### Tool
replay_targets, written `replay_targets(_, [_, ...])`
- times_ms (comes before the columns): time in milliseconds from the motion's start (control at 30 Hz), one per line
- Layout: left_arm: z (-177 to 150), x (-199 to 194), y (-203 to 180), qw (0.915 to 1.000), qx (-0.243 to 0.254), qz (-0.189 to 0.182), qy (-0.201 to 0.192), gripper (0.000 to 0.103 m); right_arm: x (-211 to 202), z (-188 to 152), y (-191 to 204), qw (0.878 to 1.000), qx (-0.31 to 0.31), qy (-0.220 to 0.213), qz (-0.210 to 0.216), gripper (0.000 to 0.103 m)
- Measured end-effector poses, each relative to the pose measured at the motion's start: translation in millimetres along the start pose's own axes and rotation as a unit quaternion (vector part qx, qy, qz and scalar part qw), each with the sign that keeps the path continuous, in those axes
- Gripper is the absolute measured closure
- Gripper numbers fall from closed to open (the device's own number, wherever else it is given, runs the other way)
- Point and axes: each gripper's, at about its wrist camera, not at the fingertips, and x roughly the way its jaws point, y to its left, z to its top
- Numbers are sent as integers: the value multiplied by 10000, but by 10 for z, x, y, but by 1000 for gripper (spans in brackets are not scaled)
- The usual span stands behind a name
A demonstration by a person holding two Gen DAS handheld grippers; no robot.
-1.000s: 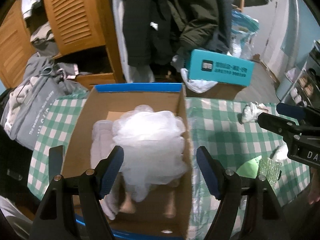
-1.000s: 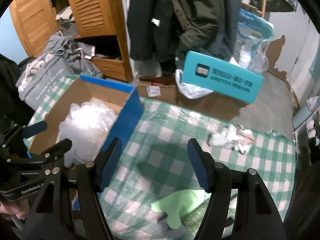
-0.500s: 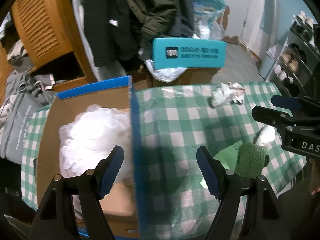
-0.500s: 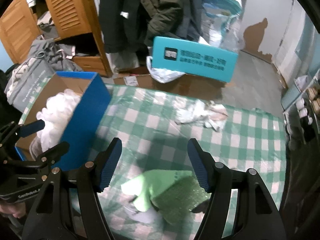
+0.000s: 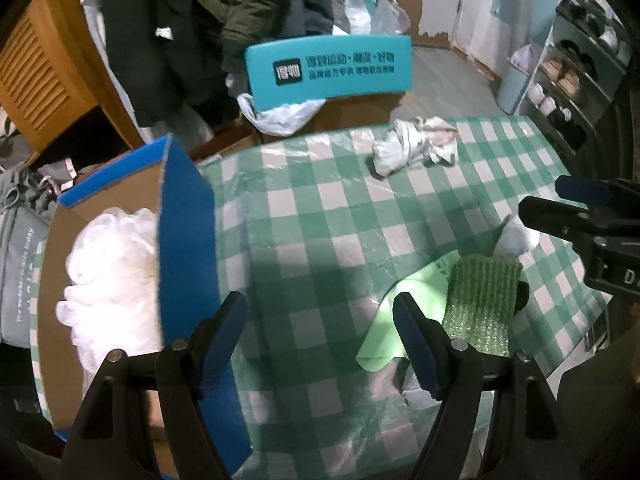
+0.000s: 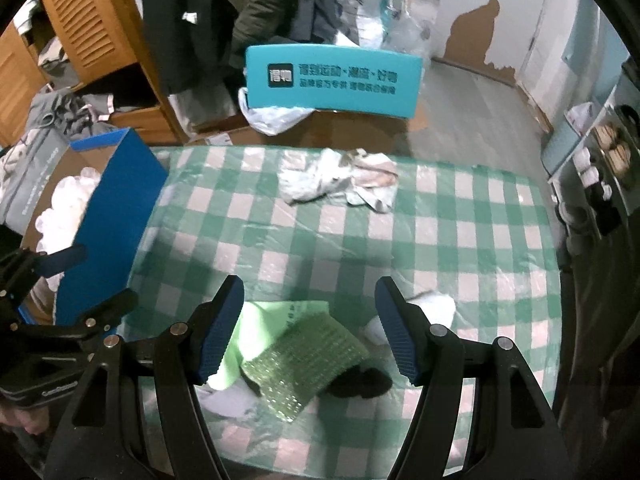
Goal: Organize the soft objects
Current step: 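Withdraw both tools from the box toward the green cloth and sponge, then grasp the light-green cloth with the left tool while the right tool grasps the green sponge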
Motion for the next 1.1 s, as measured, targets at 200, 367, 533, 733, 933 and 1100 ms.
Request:
replay_targets(200, [17, 198, -118, 9997, 18, -100, 238, 26, 120, -101, -191, 9996, 148, 186, -128, 36])
replay_targets(367, [49, 346, -218, 9992, 114, -151, 366, 26, 227, -175, -364, 9985, 371, 363, -159, 36])
replay_targets(533, [6, 538, -289, 9979, 148, -209, 597, 26, 407, -289, -396, 9963, 522, 685, 19, 36])
replay_targets(733, [-69, 688, -310, 9968, 160, -182, 768, 26, 660, -421, -361, 9919, 613, 1098, 170, 36])
replay_targets(933, [-101, 792, -293, 9960, 136, -211, 854, 26, 800, -478, -318, 9892, 600, 1330, 148, 36])
replay_targets(1100, [-112, 862, -290, 9953, 121, -251, 923, 26, 881, -478, -291, 9886, 566, 1382, 218, 36])
